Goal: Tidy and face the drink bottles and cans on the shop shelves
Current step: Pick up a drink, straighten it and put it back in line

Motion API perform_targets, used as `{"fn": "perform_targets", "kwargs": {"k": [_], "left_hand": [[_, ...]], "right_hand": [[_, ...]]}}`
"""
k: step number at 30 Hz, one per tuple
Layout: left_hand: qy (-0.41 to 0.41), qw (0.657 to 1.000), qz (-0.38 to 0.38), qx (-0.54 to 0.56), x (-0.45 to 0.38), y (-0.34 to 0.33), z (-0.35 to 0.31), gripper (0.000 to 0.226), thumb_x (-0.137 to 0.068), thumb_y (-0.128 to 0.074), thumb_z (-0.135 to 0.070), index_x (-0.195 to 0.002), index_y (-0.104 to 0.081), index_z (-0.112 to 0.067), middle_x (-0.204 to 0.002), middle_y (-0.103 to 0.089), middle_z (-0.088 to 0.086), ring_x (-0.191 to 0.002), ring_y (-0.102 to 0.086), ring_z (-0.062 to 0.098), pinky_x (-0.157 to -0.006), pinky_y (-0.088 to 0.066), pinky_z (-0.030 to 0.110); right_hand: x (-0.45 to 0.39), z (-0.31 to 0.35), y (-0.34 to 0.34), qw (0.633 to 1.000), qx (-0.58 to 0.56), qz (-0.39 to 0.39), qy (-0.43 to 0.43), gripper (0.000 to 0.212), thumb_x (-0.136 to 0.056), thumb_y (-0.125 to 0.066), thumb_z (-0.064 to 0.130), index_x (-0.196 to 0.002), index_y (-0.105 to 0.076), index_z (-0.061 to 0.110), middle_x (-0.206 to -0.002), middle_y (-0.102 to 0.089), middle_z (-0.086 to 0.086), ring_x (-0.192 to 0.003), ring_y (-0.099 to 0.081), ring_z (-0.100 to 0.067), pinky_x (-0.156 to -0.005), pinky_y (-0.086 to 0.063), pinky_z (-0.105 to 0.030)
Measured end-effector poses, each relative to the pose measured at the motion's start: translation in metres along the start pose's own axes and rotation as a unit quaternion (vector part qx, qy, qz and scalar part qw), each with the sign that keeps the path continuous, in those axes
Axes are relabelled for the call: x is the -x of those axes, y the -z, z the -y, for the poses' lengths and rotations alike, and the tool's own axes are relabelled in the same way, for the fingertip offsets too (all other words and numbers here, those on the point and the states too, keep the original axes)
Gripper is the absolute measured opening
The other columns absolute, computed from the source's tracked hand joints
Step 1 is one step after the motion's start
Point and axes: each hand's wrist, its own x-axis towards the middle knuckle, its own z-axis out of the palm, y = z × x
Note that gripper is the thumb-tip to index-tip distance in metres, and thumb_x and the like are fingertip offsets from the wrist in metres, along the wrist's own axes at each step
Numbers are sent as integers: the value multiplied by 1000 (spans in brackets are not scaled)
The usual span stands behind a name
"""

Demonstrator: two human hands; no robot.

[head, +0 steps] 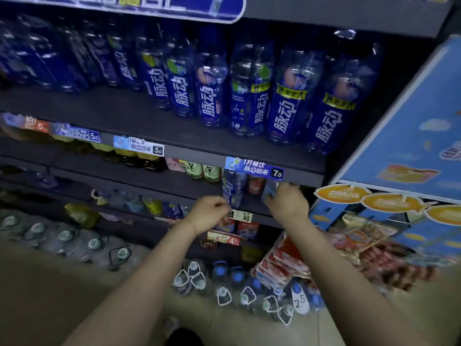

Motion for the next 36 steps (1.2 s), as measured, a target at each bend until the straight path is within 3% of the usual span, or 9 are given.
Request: {"fn": "perform_targets", "kwargs": {"k": [6,12,17,22,26,29,31,33,36], "left_hand": [[25,999,22,2,7,-11,7,17,-96,-54,-16,-91,-67,-7,-71,-63,1,-56,-59,14,-48,-42,17],[22,999,24,-3,16,-11,18,9,-92,-62,-20,-96,-68,-15,-79,-64,-1,-62,-61,10,-63,-50,23],[-2,998,63,-28,29,-12,28,94,-52,-84,-61,-134,-47,-31,-124,-60,-5,-111,-59,10,-96,-49,31],[-56,995,-55,65,62,16,8,57,-62,-91,-27,-110,-60,-23,-100,-71,-8,-95,-68,11,-80,-55,29],[-105,958,-205,171,93,64,-12,37,-68,-89,-21,-97,-66,-24,-88,-73,-10,-79,-68,1,-65,-50,12],[-118,916,-255,285,113,113,-37,17,-80,-79,-18,-93,-67,-22,-82,-72,-11,-78,-68,5,-64,-51,15],[-145,890,-230,365,123,145,-57,23,-79,-77,-30,-96,-66,-19,-86,-73,-6,-84,-70,13,-70,-55,25],[-180,873,-215,399,133,177,-77,40,-71,-77,-43,-101,-66,-19,-93,-73,2,-88,-70,22,-76,-58,36],[-230,875,-214,370,144,222,-98,53,-72,-82,-45,-114,-64,-17,-100,-73,2,-92,-71,21,-78,-59,36]], "right_hand": [[-28,-4,-8,1000,3,-20,10,43,-103,-42,39,-108,-68,4,-110,-69,-20,-102,-64,-36,-70,-39,-31],[5,6,-18,996,-63,-38,56,34,-93,-60,35,-116,-57,10,-98,-69,-16,-86,-64,-38,-61,-41,-31],[58,33,-24,976,-208,-32,53,31,-83,-68,39,-95,-58,13,-87,-69,-14,-83,-64,-37,-62,-44,-35],[74,84,1,919,-381,-5,101,37,-80,-74,42,-70,-56,12,-65,-59,-4,-69,-55,-28,-59,-39,-34],[79,126,34,865,-464,51,186,51,-65,-72,67,-83,-65,20,-77,-68,-12,-63,-60,-22,-62,-48,-37],[90,160,61,854,-438,112,257,40,-74,-74,59,-95,-60,29,-90,-66,-5,-62,-54,-11,-56,-44,-30],[96,183,75,833,-434,157,305,35,-80,-78,43,-104,-57,28,-105,-67,-6,-71,-59,-12,-58,-49,-29],[103,208,91,812,-442,158,347,46,-78,-82,36,-114,-55,27,-113,-68,1,-94,-66,-10,-79,-55,-31],[110,251,117,798,-460,127,367,51,-75,-84,36,-117,-56,27,-112,-69,7,-105,-66,-10,-94,-55,-40]]}}
